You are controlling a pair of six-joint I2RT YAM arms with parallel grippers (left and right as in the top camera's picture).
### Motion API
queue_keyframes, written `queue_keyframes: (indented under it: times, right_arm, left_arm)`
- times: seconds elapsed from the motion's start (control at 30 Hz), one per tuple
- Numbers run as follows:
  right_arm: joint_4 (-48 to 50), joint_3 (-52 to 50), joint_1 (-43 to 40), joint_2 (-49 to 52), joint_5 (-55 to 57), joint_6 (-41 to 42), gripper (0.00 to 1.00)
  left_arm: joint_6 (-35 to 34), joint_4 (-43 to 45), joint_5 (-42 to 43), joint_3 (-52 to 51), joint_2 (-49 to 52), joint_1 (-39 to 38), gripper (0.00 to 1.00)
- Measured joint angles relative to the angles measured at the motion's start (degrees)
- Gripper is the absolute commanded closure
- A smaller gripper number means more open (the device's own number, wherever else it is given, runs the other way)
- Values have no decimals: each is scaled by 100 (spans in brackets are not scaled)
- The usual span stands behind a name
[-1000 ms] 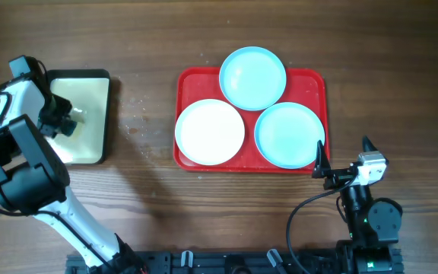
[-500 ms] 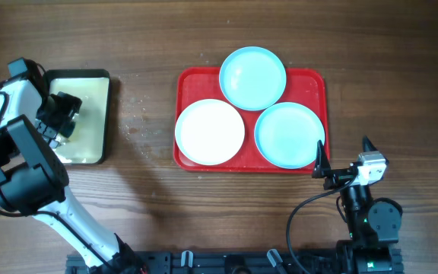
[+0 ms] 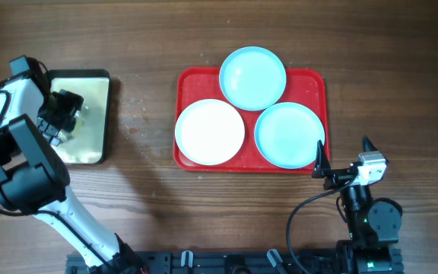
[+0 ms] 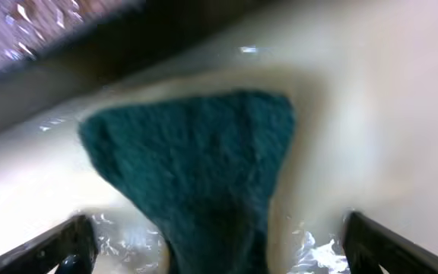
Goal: Clean dirty plates on tray and stack at the side
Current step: 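Grasp the sponge with the left gripper and lift it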
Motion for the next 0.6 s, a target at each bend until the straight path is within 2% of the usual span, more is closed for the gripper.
queue_keyframes:
  times: [0.03,0.07,0.13,0.2,0.37,0.5,0.6]
  right_arm:
    - [0,0,0,0,0,0,0]
    - [2,0,0,0,0,0,0]
    - [2,0,0,0,0,0,0]
    - [2,0,0,0,0,0,0]
    - [0,0,0,0,2,0,0]
    - [0,0,0,0,2,0,0]
    - [2,0,0,0,0,0,0]
  left_arm:
    - [0,22,-52,-9,0,4,6]
    - [0,42,-109,-15,0,4,36]
    - [-2,90,-170,-26,0,7,78]
    - [-2,127,-195,-26,2,11,96]
    - [15,59,-219,-13,2,11,96]
    - [15,-634,-164,201,0,11,96]
    - [15,-809,190,581,-304,11,96]
